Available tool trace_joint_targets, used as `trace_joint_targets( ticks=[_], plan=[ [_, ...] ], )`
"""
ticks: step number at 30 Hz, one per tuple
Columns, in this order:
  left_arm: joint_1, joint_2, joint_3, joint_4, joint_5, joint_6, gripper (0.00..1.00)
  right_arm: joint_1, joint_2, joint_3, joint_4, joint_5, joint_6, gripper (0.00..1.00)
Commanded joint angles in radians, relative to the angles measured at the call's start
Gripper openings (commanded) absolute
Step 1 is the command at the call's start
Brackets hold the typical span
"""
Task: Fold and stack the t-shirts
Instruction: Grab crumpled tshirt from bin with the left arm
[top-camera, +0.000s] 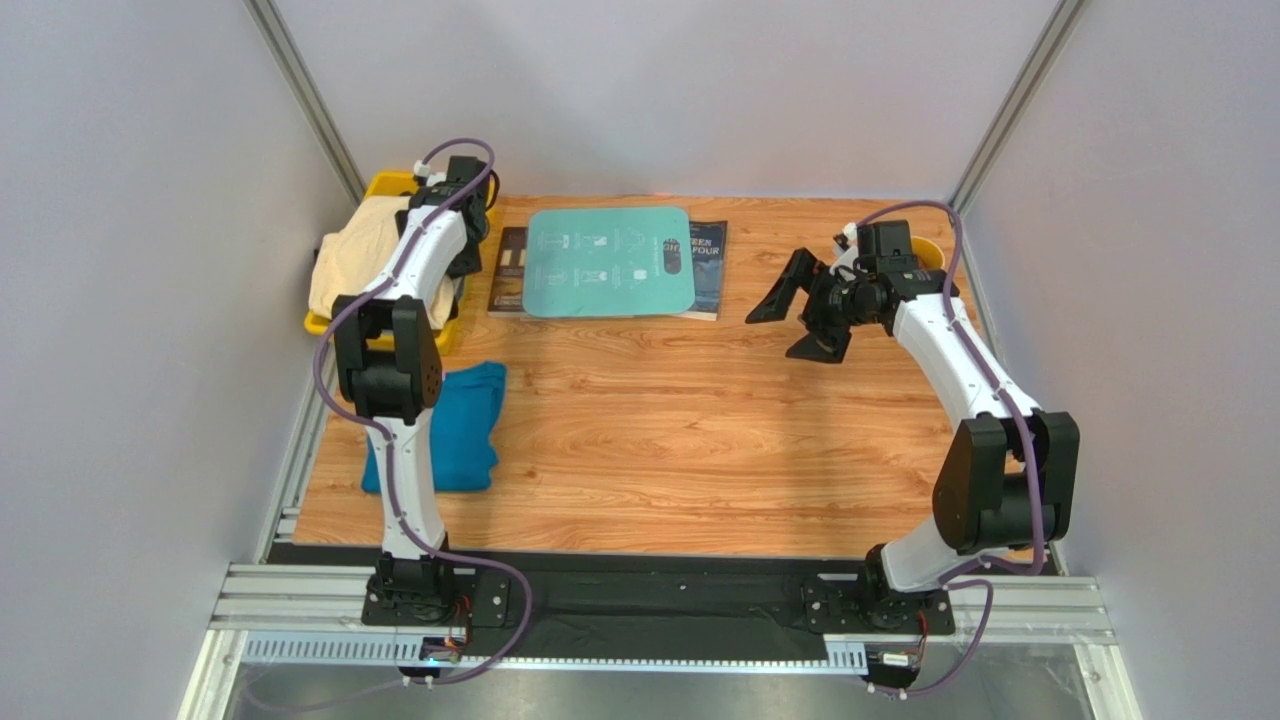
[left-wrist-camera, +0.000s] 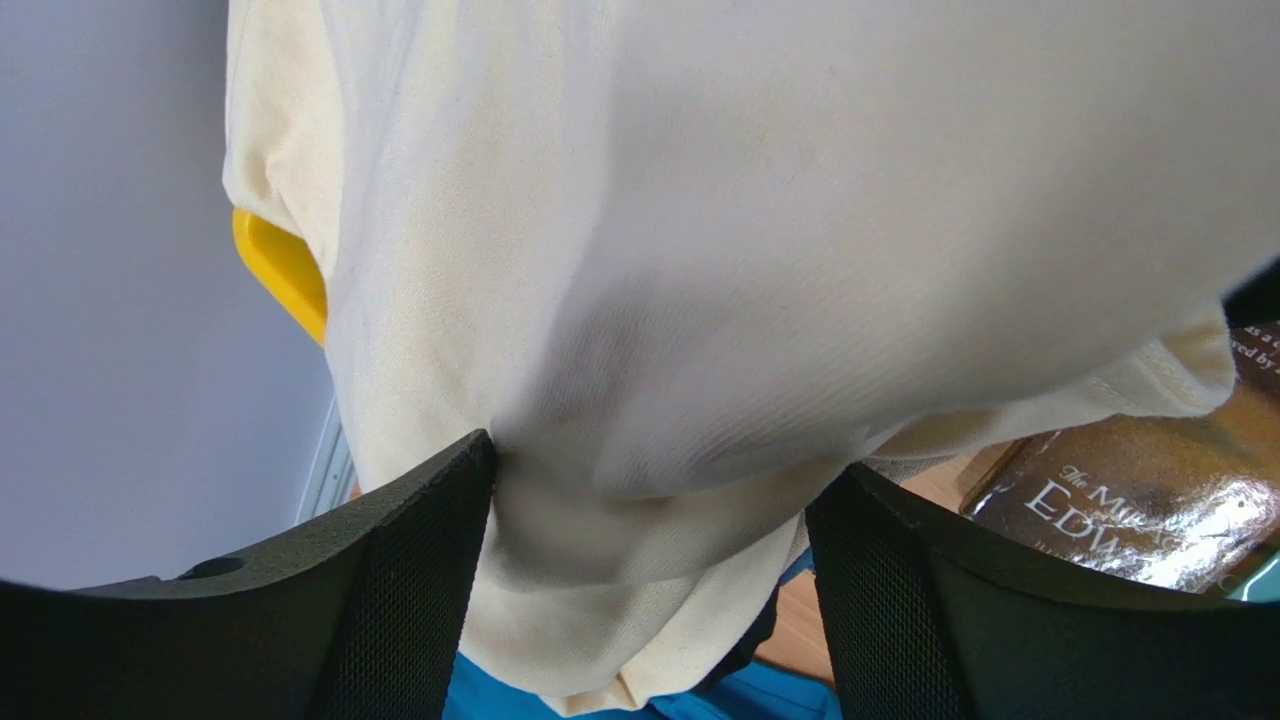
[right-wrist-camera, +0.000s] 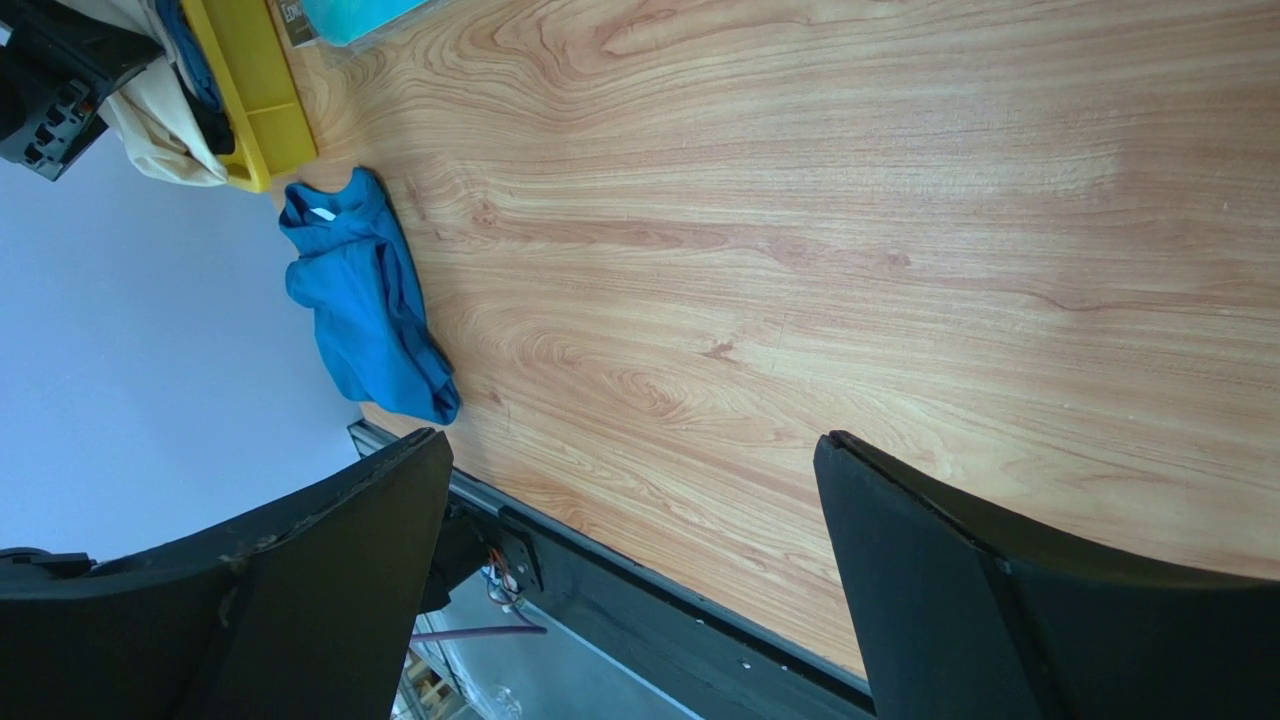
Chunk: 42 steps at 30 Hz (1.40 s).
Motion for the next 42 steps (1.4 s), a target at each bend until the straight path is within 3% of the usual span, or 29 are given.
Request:
trace_joint_targets(
  ticks=[1, 10, 26, 42],
  plan=[
    [0.022, -0.076, 0.029, 0.024, 0.015, 0.014, 0.80, 0.010, 0.013, 0.048, 0.033, -0.027, 0.016, 1.00],
    [0.022, -0.142, 0.008, 0.059, 0.164, 0.035, 0.81, 0.024, 0.024, 0.032, 0.060, -0.037, 0.045, 1.00],
    [0.034, -0.164, -0.017, 0.095, 0.115, 0.095, 0.82, 0.030, 0.024, 0.028, 0.054, -0.060, 0.030, 1.00],
    [0.042, -0.064, 0.012, 0.116, 0.101, 0.120, 0.81, 0.030, 0.018, 0.046, -0.012, -0.046, -0.018, 1.00]
  ],
)
